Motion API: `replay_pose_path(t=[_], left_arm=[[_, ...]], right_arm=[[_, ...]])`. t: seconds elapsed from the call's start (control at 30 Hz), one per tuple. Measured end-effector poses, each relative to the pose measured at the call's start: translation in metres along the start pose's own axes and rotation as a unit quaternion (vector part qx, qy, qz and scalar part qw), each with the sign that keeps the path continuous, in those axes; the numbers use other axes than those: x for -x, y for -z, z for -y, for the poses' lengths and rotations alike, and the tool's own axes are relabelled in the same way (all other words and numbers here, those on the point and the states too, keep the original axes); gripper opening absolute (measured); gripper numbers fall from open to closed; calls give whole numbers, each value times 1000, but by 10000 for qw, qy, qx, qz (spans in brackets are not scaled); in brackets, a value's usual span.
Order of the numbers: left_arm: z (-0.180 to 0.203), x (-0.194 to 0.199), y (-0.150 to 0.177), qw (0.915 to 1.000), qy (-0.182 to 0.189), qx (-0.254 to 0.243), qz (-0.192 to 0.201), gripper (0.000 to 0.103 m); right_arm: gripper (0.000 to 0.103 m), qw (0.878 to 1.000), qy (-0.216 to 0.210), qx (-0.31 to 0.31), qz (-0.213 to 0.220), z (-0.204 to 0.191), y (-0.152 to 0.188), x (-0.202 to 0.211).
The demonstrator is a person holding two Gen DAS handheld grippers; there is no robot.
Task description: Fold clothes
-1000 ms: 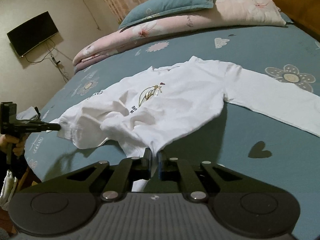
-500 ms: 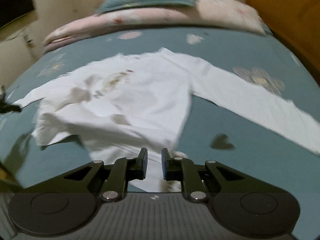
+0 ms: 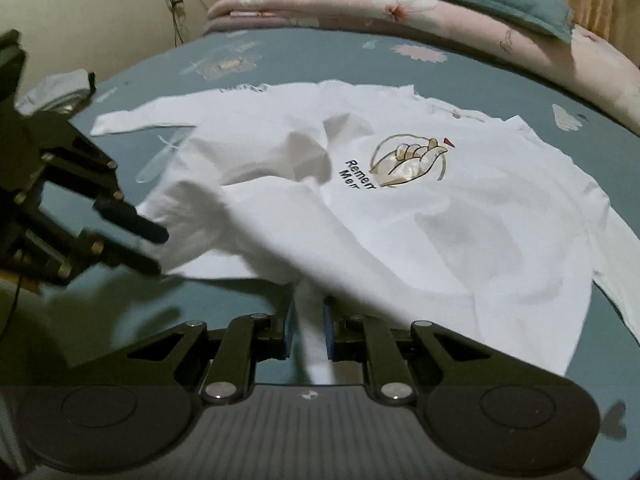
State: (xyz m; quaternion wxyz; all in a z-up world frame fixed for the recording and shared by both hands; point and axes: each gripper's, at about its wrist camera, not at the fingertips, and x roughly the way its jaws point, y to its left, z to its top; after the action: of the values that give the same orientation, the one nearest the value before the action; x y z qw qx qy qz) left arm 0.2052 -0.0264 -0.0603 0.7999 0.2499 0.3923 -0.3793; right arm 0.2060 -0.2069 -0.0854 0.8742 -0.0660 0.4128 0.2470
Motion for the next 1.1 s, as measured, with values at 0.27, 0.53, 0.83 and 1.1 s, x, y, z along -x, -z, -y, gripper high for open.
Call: replay_pose_path(t=[0.27, 0.53, 0.83, 1.1], left_arm=[[-36, -32, -10, 9997, -244, 76, -46, 31], [-46, -31, -9, 9997, -185, 175, 39, 33], [-40, -29, -13, 9999, -104, 24, -3, 34], [-24, -30, -22, 9985, -222, -499, -41, 33]], right_arm=[[17, 9995, 79, -279, -147, 33, -12, -27], [35, 9952, -7, 975, 87, -19, -6, -13], [28, 9796, 547, 1935, -63, -55, -17, -59], [2, 9895, -363, 1284, -561, -37, -41, -42]])
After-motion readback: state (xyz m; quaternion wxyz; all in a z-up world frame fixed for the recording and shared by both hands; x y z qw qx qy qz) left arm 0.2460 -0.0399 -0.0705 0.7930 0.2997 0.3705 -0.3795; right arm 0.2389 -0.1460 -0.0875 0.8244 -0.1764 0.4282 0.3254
